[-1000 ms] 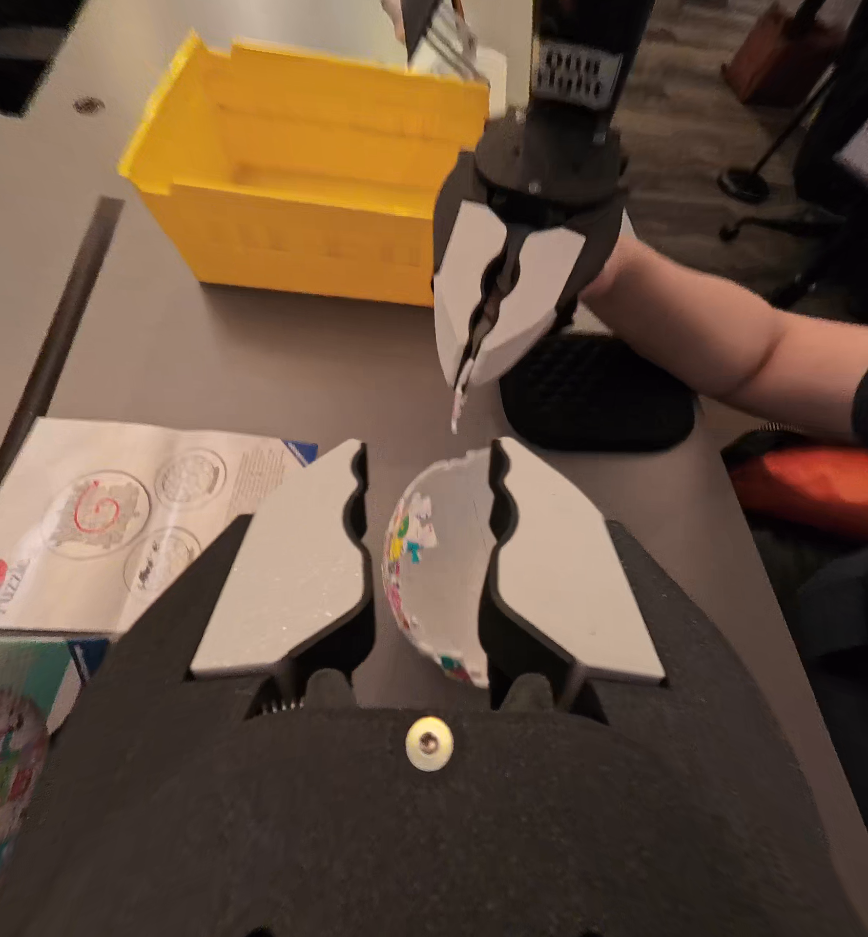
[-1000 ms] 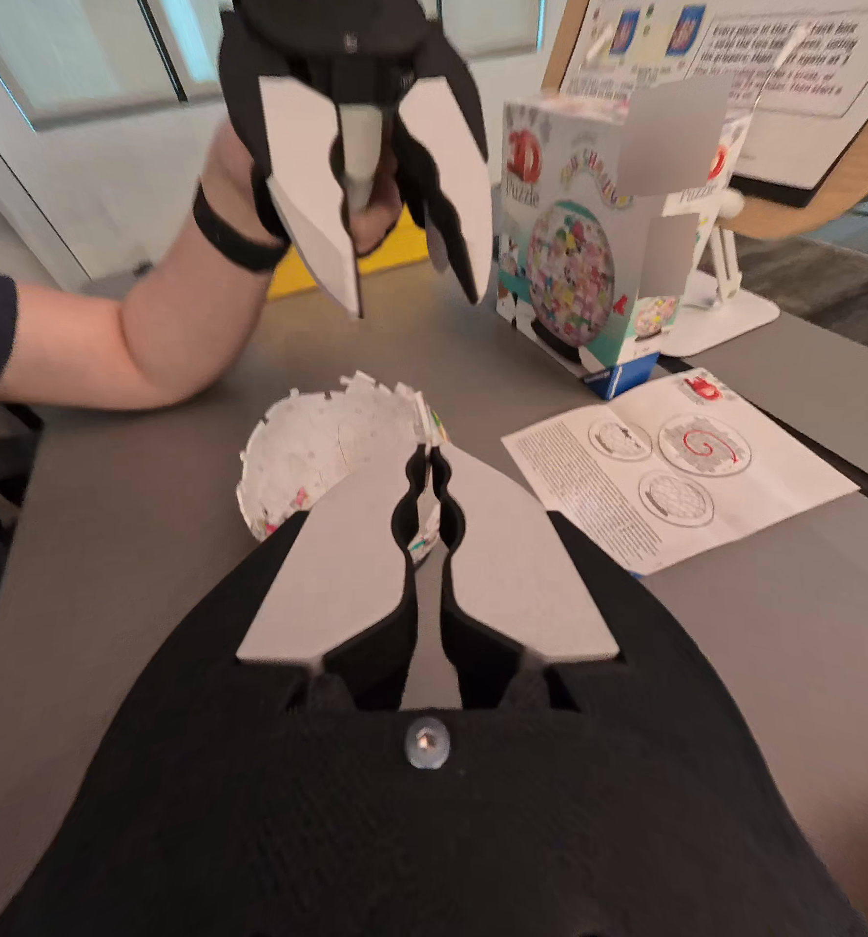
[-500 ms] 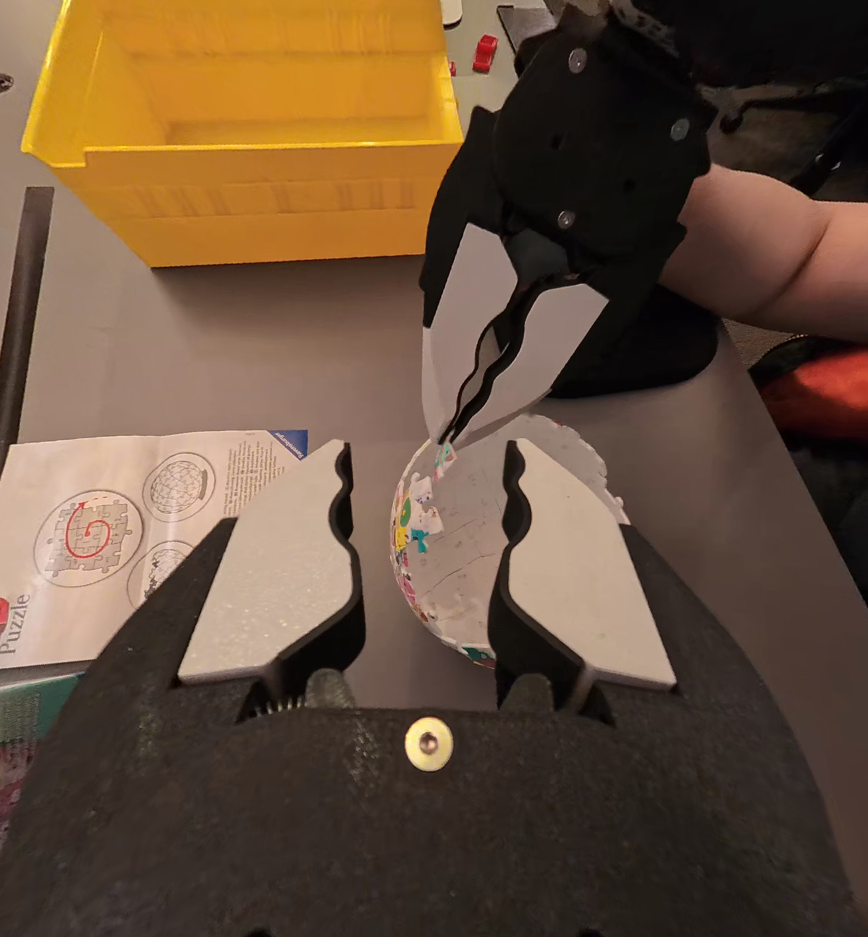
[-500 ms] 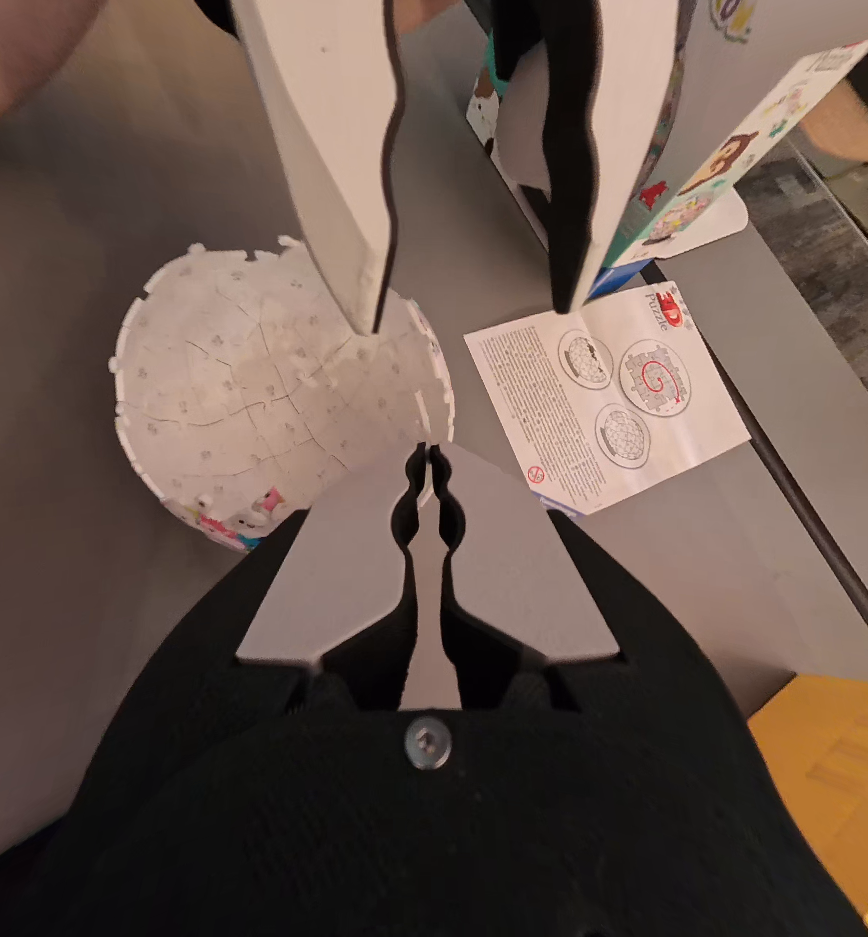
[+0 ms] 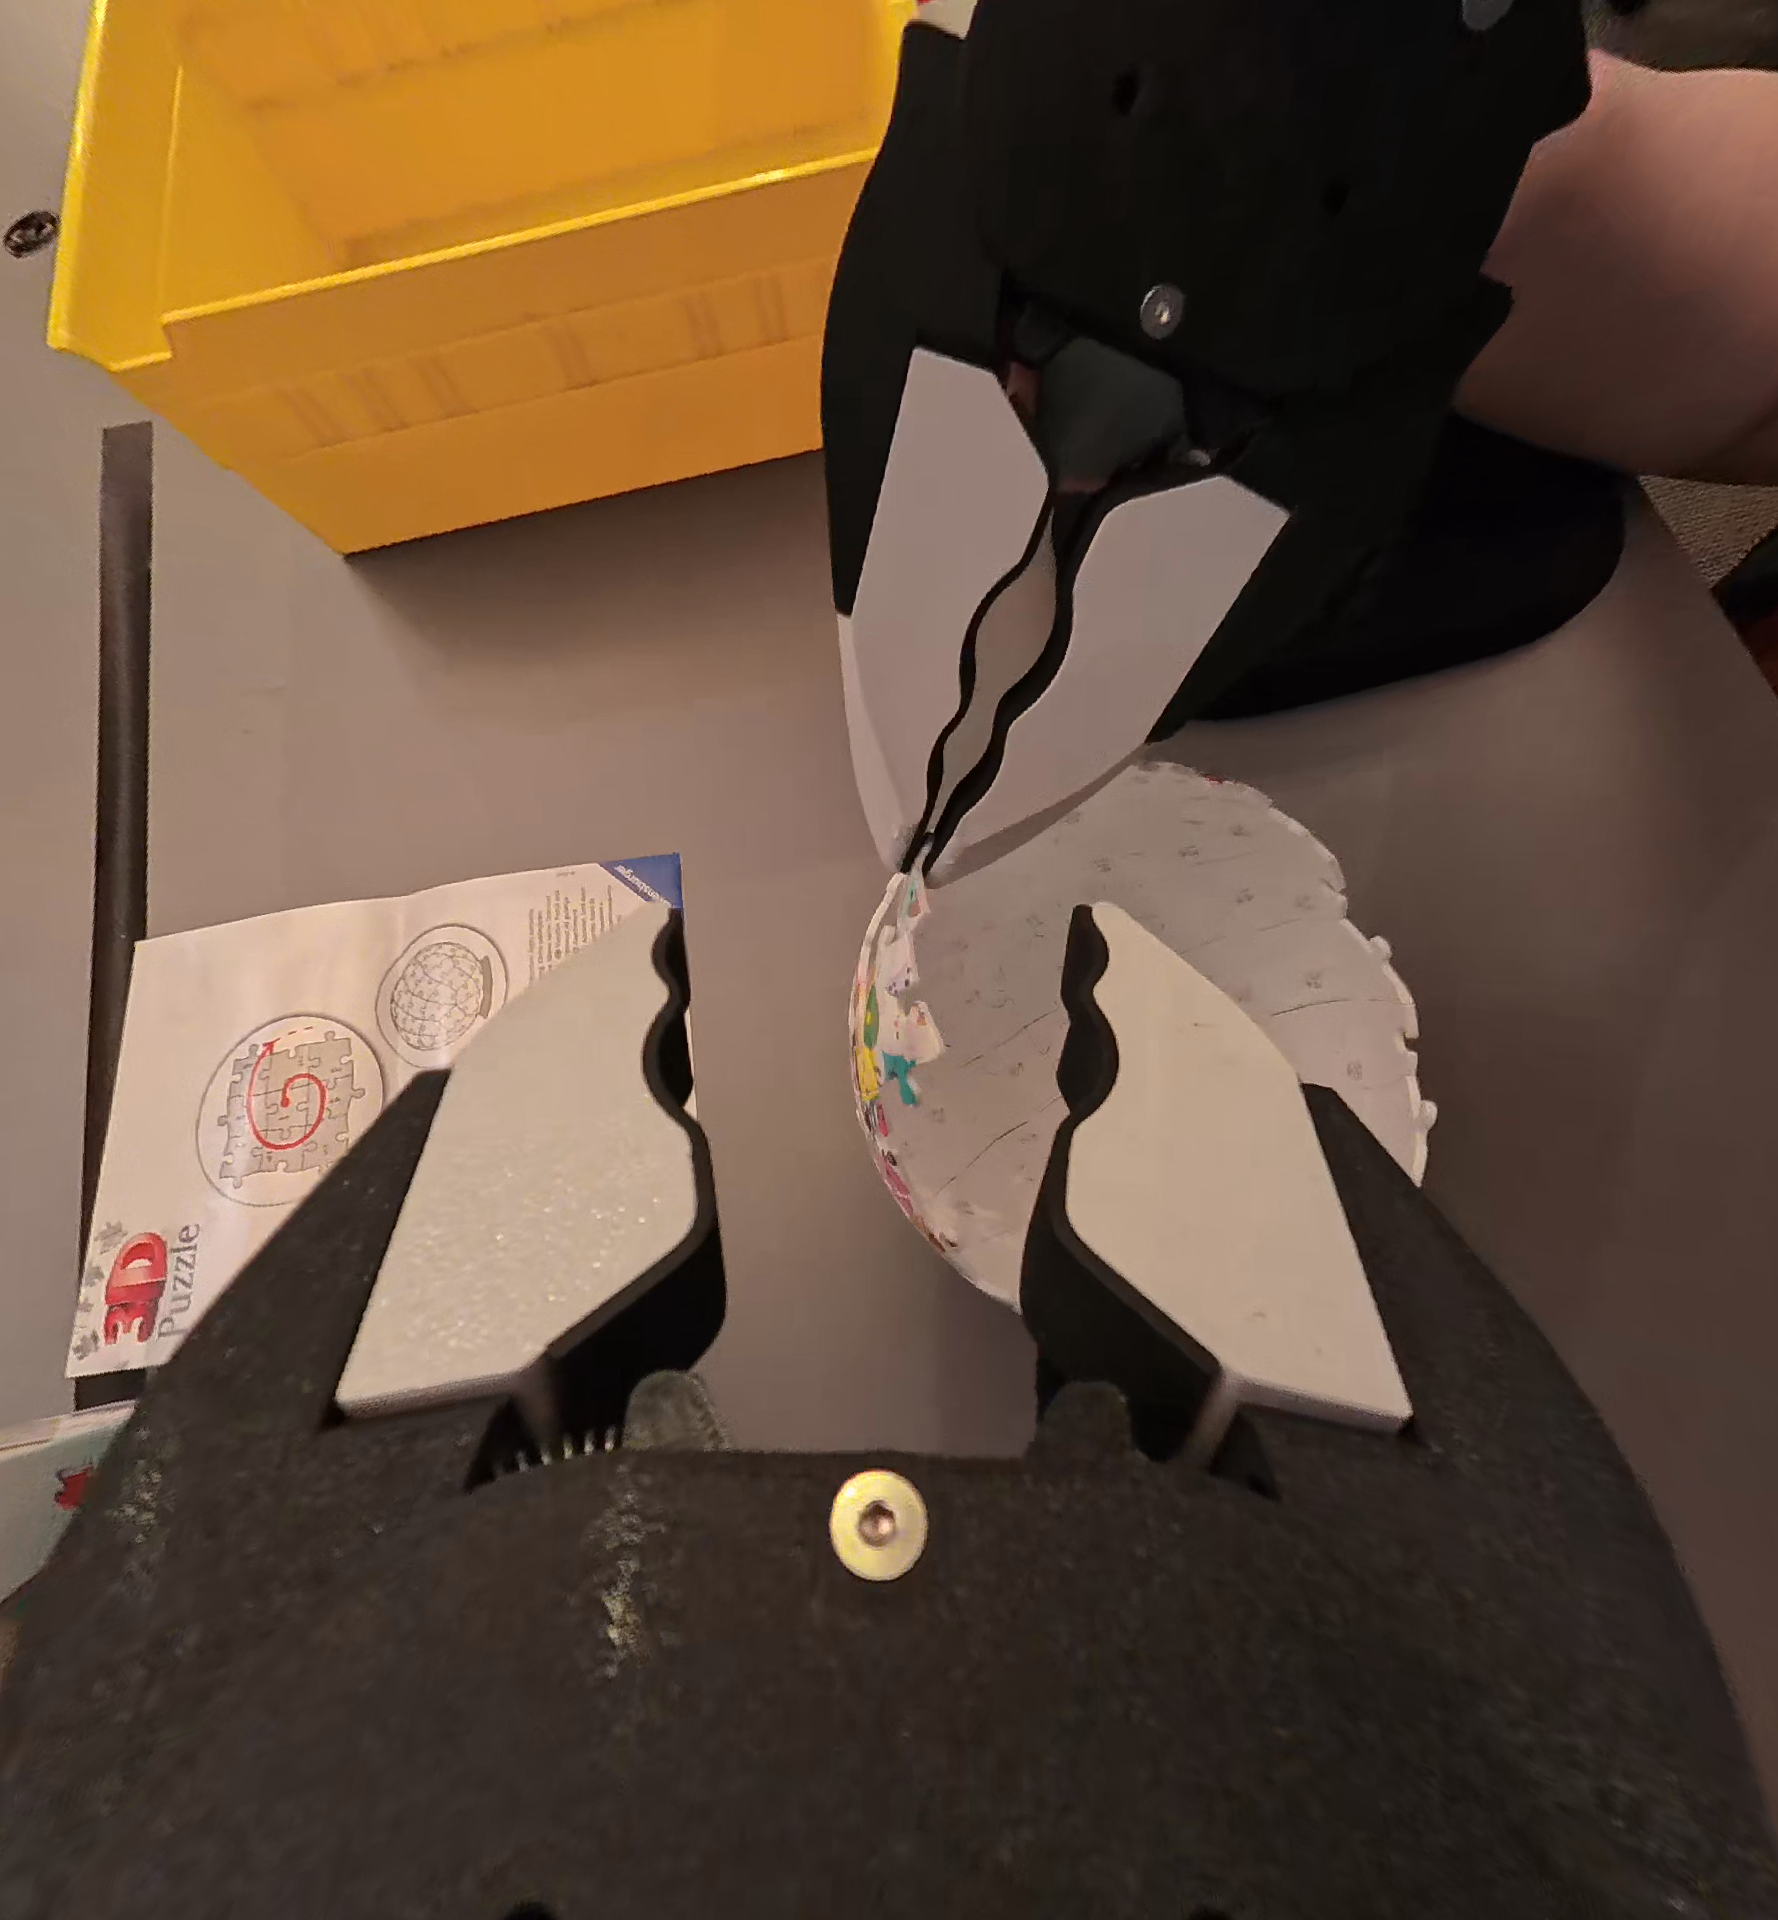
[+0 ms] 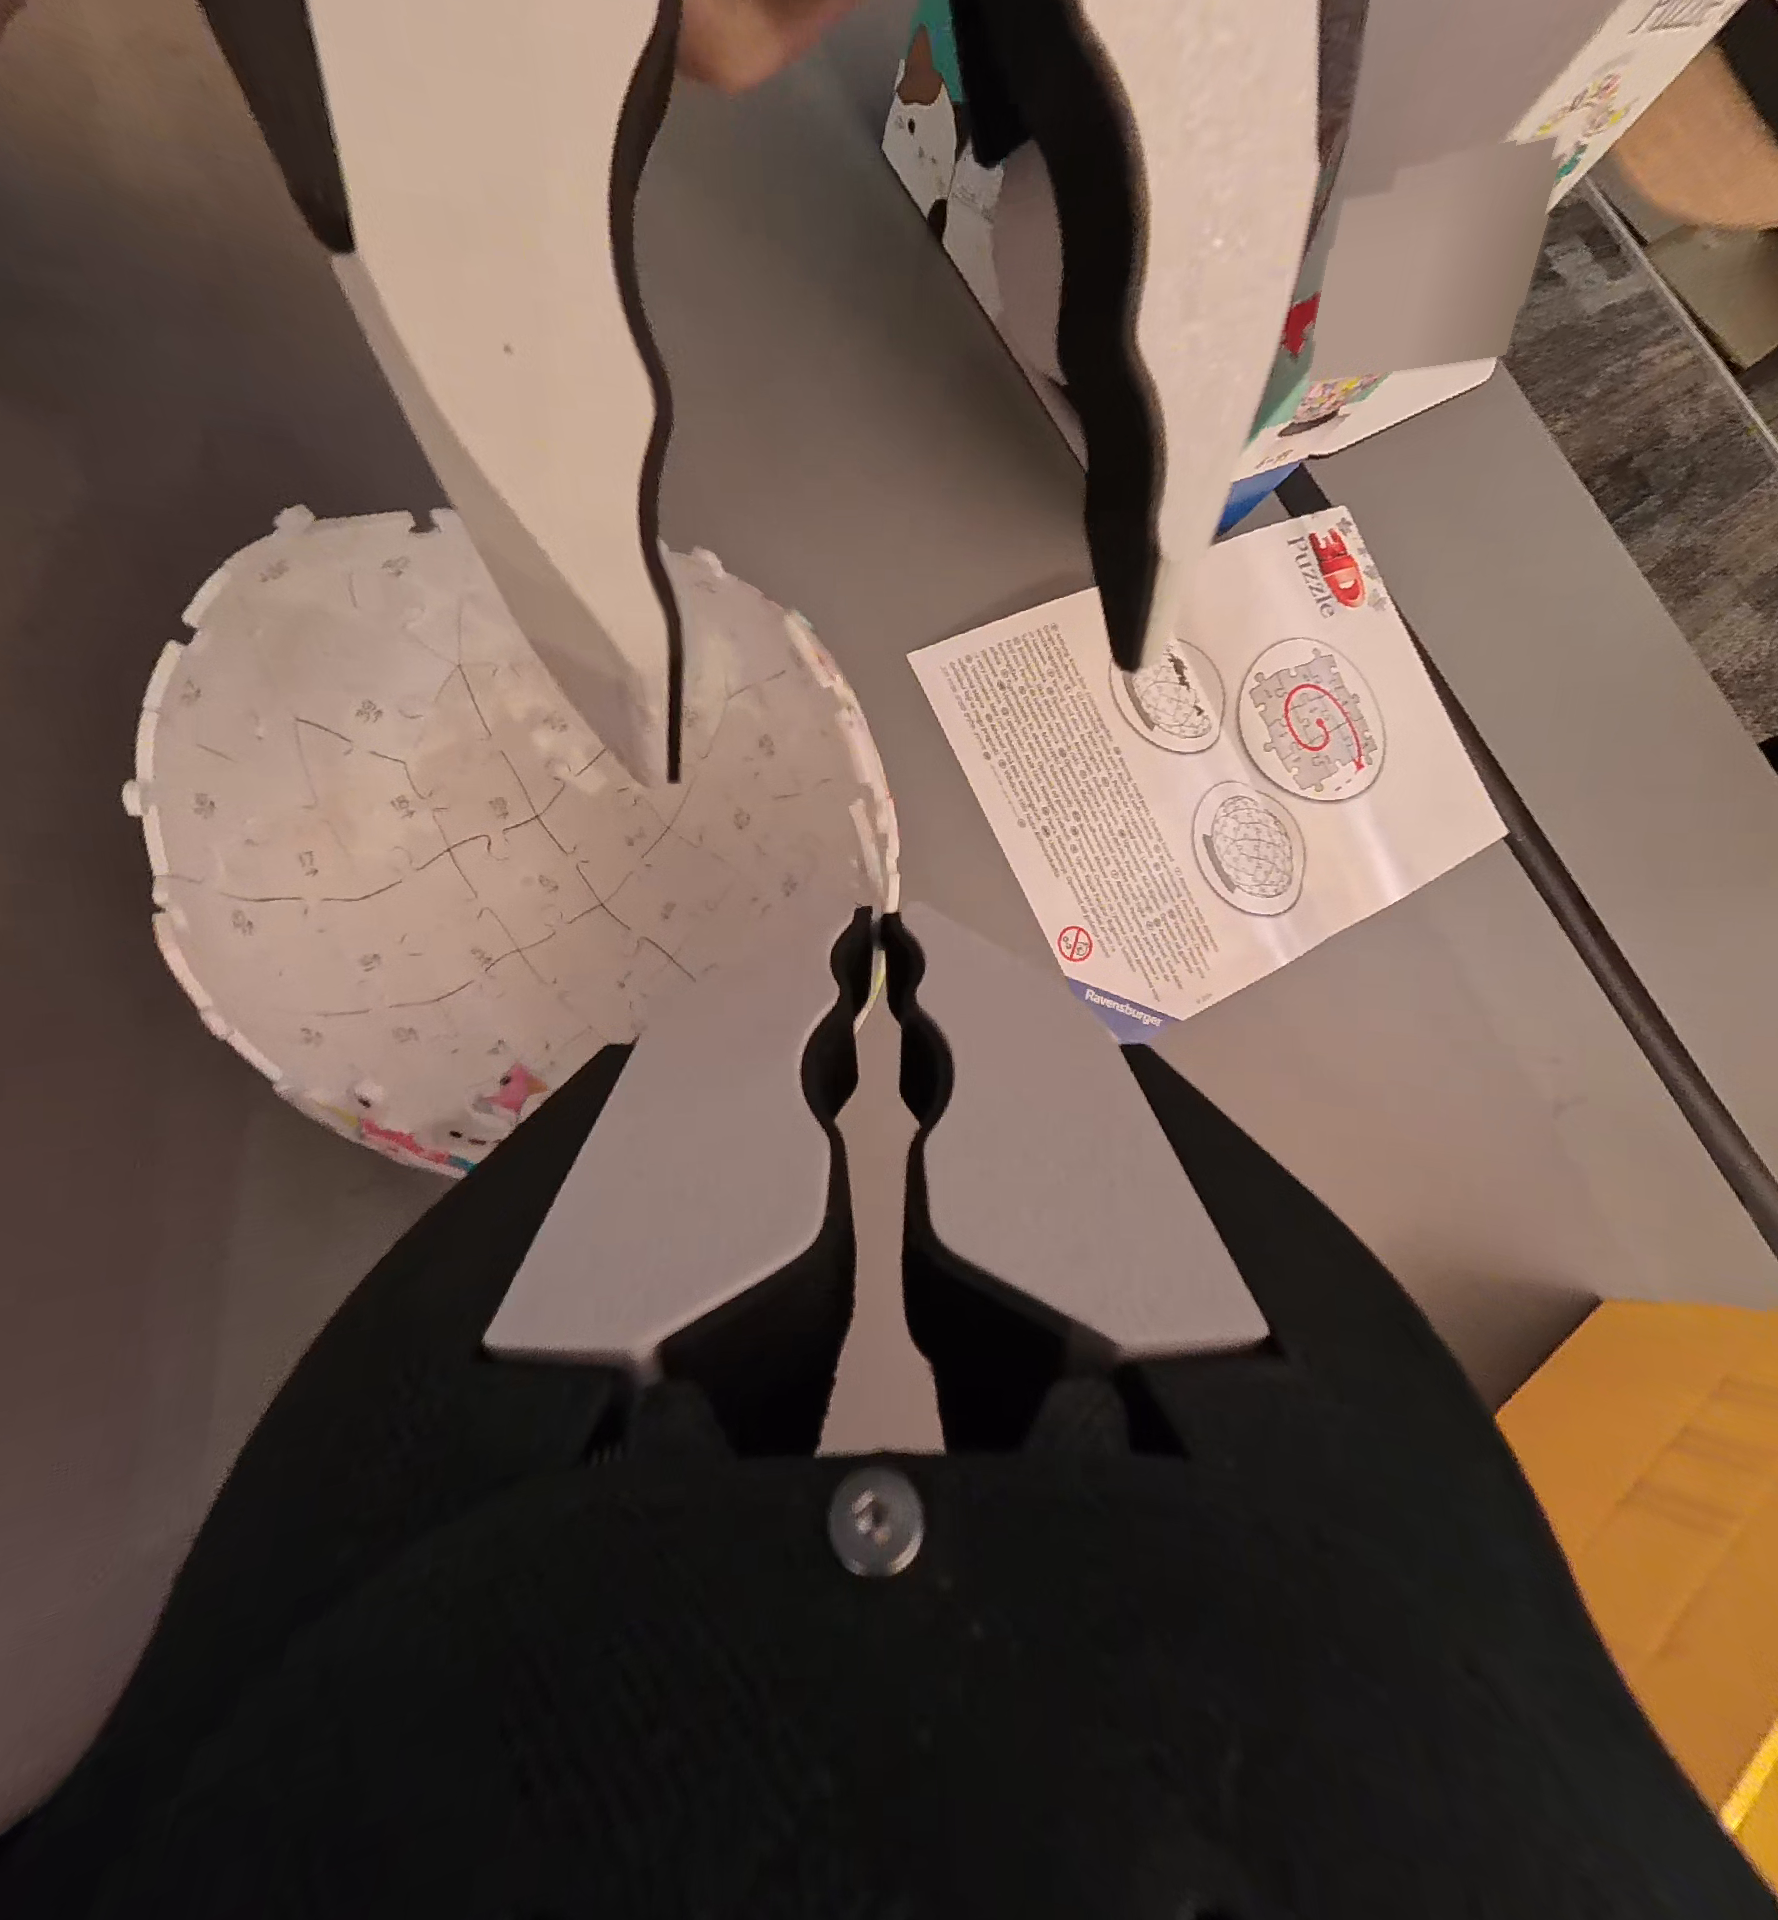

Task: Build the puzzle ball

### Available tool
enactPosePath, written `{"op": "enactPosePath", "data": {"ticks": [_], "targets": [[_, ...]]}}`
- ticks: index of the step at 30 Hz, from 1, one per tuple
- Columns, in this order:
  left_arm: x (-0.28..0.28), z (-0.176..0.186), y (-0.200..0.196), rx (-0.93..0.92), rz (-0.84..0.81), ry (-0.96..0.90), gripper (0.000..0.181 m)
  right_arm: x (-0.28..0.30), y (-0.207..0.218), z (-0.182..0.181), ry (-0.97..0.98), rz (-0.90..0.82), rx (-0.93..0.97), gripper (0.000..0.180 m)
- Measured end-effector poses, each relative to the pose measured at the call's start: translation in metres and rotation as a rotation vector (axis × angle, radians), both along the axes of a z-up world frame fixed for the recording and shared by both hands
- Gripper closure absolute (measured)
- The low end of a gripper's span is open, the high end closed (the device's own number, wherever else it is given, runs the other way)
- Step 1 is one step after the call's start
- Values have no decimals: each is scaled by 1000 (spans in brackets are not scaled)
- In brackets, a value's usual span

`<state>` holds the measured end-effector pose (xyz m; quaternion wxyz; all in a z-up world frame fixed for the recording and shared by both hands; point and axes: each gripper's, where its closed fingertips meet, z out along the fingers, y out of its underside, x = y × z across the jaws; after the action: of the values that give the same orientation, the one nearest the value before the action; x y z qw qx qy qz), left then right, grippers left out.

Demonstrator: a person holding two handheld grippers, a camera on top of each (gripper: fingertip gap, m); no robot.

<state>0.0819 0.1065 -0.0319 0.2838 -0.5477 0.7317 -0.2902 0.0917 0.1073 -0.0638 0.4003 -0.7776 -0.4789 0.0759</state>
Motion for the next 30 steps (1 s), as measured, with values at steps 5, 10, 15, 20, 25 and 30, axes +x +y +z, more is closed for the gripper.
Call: {"op": "enactPosePath", "data": {"ticks": [5, 10, 15, 20, 25, 30], "targets": [[2, -1, 2, -8, 17, 1, 107, -1, 1, -2, -15, -5, 1, 177], [2, -4, 1, 10, 9, 7, 106, 0, 1, -2, -15, -14, 7, 176], [-8, 21, 3, 24, 22, -100, 117, 0, 1, -1, 0, -12, 15, 177], [-23, 98, -1, 70, 33, -508, 118, 0, 0, 1, 15, -8, 11, 177], [-26, 98, 1, 209, 67, -552, 121, -1, 0, 2, 23, -5, 8, 177], [-20, 41, -12, 233, 29, -235, 131, -2, 1, 0, 20, 2, -1, 177]]}}
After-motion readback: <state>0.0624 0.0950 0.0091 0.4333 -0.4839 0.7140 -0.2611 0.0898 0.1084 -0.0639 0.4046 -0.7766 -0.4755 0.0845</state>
